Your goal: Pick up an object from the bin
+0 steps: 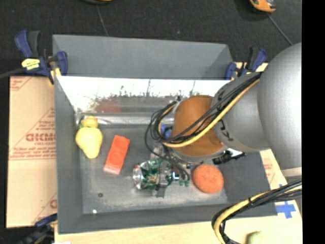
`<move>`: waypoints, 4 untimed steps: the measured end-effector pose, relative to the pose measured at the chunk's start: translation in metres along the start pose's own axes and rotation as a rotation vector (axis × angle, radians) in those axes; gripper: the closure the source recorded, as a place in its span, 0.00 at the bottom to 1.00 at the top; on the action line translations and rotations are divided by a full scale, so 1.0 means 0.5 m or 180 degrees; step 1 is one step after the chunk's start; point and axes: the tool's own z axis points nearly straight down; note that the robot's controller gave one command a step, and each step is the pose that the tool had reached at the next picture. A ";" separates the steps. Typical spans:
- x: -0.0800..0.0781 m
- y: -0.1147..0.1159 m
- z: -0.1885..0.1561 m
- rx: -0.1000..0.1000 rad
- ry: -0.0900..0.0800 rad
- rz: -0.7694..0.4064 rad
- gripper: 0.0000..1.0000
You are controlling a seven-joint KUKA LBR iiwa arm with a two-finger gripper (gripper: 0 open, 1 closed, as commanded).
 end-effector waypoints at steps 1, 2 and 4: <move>0.005 -0.006 0.017 0.0001 0.0014 0.0622 1.00; 0.005 -0.006 0.017 0.0000 0.0013 0.0624 1.00; 0.006 -0.008 -0.099 0.0004 0.0027 0.0621 1.00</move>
Offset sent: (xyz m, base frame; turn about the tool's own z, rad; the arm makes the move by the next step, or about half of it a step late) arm 0.0000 0.0000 0.0000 0.0000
